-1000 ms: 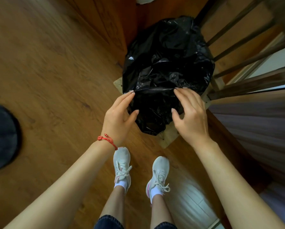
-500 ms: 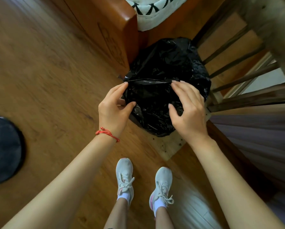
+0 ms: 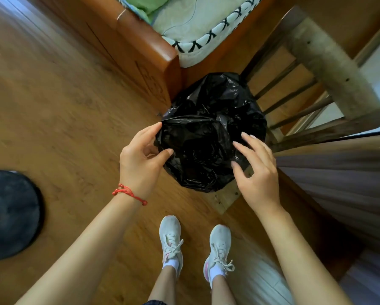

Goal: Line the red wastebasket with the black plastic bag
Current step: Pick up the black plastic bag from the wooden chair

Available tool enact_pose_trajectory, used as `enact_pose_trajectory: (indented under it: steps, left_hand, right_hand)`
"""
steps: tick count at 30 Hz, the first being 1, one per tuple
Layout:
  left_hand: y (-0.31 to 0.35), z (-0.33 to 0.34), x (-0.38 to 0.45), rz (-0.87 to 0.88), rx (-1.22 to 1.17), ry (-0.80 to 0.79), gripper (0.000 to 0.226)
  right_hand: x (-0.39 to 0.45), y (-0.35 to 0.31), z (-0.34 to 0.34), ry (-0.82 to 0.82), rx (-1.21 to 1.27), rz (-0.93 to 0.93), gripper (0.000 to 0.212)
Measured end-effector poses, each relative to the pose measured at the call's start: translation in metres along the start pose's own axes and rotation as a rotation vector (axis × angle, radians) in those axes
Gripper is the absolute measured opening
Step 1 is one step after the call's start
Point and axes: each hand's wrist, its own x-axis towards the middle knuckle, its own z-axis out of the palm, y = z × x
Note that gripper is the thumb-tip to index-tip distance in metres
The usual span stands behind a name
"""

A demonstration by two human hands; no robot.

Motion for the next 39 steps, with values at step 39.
enact_pose_trajectory:
  steps: [39]
  left_hand:
    - [0.094,-0.097,0.004,-0.073,-0.199,-0.154,0.057]
  right_hand:
    - [0.054,-0.118,-0.002,-0.171,-0.066,0.107,0.056]
